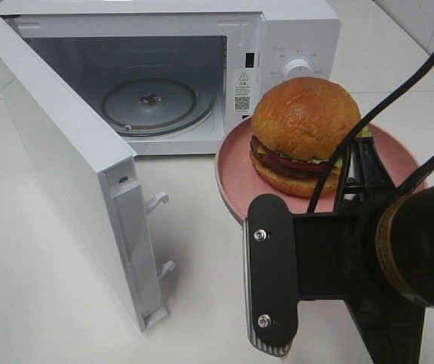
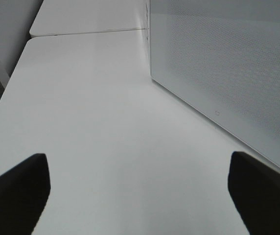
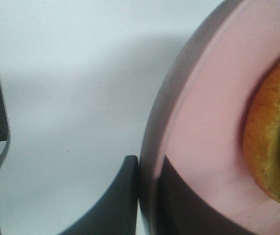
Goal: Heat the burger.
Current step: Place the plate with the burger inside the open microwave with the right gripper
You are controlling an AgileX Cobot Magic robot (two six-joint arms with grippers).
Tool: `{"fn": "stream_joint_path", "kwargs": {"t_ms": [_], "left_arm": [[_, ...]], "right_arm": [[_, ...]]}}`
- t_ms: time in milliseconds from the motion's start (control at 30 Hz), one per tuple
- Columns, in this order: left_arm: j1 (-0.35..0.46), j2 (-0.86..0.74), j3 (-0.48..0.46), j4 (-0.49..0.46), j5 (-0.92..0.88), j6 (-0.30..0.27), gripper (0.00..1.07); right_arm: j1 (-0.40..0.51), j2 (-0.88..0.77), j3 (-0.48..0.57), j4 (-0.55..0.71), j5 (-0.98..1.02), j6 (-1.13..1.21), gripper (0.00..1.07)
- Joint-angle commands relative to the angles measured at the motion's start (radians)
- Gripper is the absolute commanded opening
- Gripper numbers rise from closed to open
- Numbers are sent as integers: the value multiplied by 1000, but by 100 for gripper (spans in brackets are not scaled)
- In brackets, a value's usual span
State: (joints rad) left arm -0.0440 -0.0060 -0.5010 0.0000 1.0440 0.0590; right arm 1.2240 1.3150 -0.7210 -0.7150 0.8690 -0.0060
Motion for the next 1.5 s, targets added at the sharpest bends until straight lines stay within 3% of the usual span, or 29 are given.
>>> {"fn": "stream_joint_path", "kwargs": {"t_ms": [33,200,633,1033,1500], "left_arm": [[2,-17,2,6,-3,1,91],[2,-17,2,6,-3,1,91],[2,-17,2,6,-3,1,91],[2,-17,2,6,-3,1,91],[2,-17,2,6,-3,1,91]], "right_arm": [[5,-11,2,-83,-22,-25,0],[-19,-11,2,-78,-70,-128,0],[-183,-11,2,-50,-230,-449,0],[-341,-11,2,239,-304,-936,0],[-493,-11,2,457,-365,-1396,0]]}}
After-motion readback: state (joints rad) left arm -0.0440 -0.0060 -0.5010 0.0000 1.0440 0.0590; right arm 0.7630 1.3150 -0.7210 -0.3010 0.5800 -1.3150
